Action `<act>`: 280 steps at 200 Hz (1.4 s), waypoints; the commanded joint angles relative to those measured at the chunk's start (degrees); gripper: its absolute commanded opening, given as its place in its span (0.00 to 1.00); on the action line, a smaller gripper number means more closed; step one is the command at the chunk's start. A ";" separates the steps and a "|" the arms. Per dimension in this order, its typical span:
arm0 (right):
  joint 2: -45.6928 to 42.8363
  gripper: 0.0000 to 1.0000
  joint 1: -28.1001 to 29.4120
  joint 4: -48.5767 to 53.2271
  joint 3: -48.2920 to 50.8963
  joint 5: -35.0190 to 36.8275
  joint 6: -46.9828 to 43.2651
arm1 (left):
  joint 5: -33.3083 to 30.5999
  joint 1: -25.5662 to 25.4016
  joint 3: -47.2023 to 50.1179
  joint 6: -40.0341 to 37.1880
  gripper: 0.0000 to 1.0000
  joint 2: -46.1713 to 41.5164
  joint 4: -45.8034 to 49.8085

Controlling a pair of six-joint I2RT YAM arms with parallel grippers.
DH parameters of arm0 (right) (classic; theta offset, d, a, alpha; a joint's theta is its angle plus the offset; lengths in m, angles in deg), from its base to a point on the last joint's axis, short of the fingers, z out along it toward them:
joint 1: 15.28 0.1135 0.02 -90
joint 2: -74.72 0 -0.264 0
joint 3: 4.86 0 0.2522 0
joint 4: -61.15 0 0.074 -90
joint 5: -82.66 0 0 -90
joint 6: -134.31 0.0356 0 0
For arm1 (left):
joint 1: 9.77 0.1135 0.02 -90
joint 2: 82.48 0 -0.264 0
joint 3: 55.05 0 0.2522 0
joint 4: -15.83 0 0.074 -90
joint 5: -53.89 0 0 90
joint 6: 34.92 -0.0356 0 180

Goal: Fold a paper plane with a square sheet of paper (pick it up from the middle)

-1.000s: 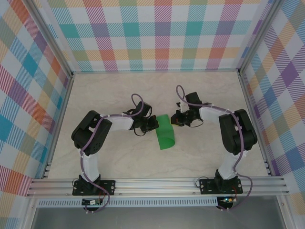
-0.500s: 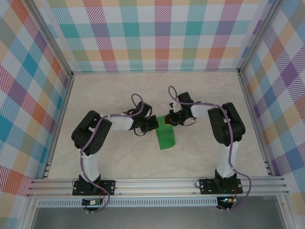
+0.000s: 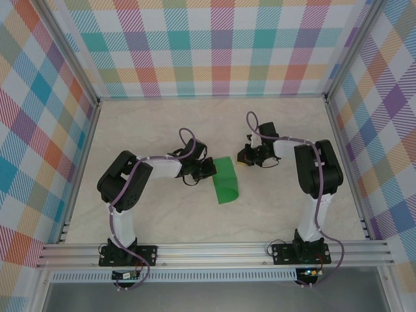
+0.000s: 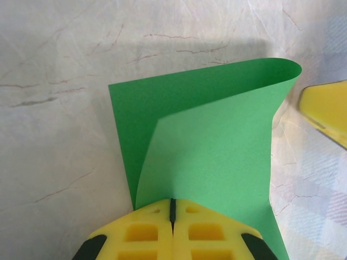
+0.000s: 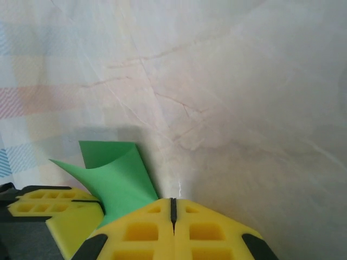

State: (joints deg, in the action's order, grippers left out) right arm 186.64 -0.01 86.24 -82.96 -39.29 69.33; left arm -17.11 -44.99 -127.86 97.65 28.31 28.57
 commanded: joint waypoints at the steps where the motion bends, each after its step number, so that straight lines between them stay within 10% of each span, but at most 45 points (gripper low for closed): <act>1: -2.77 0.01 2.67 -1.72 -0.25 -0.03 0.32 | -7.76 -0.46 4.64 -1.13 0.00 7.06 15.67; 163: 6.59 0.00 2.05 -0.72 -8.87 10.88 6.98 | -8.29 -0.40 6.32 -1.20 0.00 7.50 15.07; 280: -7.54 0.01 8.90 4.76 5.77 -0.33 4.53 | -8.73 -0.53 5.16 -1.29 0.00 7.55 14.75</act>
State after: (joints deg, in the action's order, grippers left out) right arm 178.75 7.31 88.27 -79.35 -35.29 75.18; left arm -17.13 -44.99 -127.18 97.65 28.52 27.55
